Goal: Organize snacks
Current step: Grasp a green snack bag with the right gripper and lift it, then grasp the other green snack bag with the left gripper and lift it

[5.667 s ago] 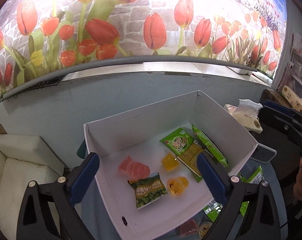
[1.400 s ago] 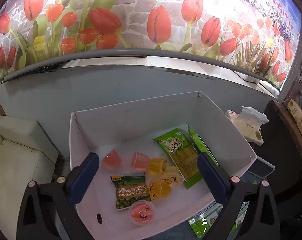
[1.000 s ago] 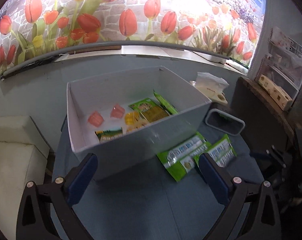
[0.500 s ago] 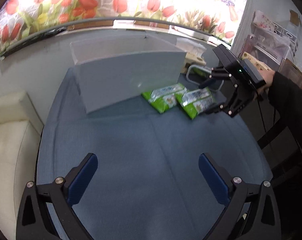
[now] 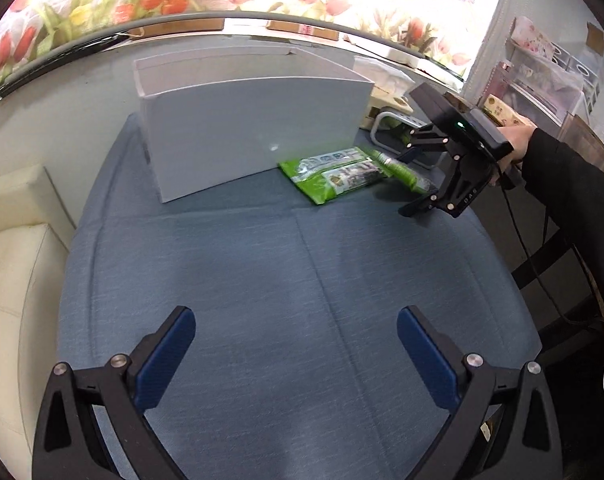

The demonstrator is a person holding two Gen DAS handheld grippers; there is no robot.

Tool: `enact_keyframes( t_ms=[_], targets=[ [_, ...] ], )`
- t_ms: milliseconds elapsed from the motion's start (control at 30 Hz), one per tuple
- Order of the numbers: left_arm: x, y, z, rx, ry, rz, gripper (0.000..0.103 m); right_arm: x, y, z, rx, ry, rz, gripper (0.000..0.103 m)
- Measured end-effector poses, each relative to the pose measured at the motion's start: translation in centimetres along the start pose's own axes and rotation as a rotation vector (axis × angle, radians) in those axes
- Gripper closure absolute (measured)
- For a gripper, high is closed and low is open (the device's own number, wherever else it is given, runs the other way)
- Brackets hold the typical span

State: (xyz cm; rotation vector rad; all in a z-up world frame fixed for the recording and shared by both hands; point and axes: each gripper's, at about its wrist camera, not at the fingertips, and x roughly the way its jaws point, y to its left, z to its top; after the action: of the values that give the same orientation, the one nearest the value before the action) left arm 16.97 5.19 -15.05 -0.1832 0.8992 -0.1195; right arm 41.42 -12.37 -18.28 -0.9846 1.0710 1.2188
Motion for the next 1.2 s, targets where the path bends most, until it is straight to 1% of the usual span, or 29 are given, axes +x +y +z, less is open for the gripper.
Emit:
enact_keyframes(
  t_ms=[33,67,167,233,333,400,433,533,600,700,833,900,967,1100,1200],
  targets=[
    [0.2,-0.3,0.3,0.011,-0.001,-0.003,0.0,-0.2,-0.3,-0.3,0.025,-0.011,0.013,0.018],
    [0.4,-0.6,0.6,0.023,-0.009,-0.002,0.0,-0.4,-0.3,-0.7,0.035,-0.031,0.007,0.02],
    [1.6,-1.5,1.7,0.065,-0.009,-0.009,0.0,-1.1,0.1,-2.0,0.078,-0.057,-0.004,0.023],
    [2.8,-2.4,2.8,0.116,-0.002,-0.011,0.0,-2.0,1.1,-3.0,0.1,-0.09,-0.023,0.024],
    [4.4,-3.7,4.7,0.192,-0.008,-0.023,0.0,-4.2,3.1,-5.1,0.132,-0.172,-0.048,0.025],
    [5.9,-4.5,6.5,0.237,-0.014,-0.047,0.0,-5.6,4.8,-6.6,0.155,-0.199,-0.078,0.025],
    [6.6,-4.7,7.2,0.248,-0.009,-0.047,0.0,-6.2,5.7,-7.4,0.164,-0.213,-0.094,0.025],
    [9.5,-5.8,9.7,0.299,0.022,-0.031,0.0,-7.7,8.3,-9.9,0.217,-0.242,-0.109,0.025],
    [11.7,-6.4,11.2,0.334,0.054,-0.06,0.0,-8.7,10.7,-11.3,0.223,-0.262,-0.094,0.025],
    [14.8,-6.8,12.9,0.375,0.116,-0.087,0.0,-9.2,12.7,-13.3,0.239,-0.284,-0.059,0.025],
    [18.1,-7.2,14.1,0.396,0.176,-0.091,0.0,-9.8,14.8,-14.0,0.212,-0.297,-0.036,0.025],
    [19.4,-7.5,14.3,0.414,0.206,-0.074,0.0,-10.2,15.3,-14.2,0.194,-0.301,-0.024,0.025],
    [19.9,-8.3,14.3,0.471,0.2,-0.052,0.0,-10.5,15.6,-14.1,0.179,-0.302,-0.012,0.025],
    [21.2,-9.0,14.4,0.523,0.23,-0.007,0.0,-9.7,15.9,-13.0,0.155,-0.297,-0.006,0.025],
    [21.4,-8.9,14.7,0.513,0.236,-0.029,0.0,-8.6,16.6,-12.3,0.147,-0.305,-0.001,0.025]
  ],
)
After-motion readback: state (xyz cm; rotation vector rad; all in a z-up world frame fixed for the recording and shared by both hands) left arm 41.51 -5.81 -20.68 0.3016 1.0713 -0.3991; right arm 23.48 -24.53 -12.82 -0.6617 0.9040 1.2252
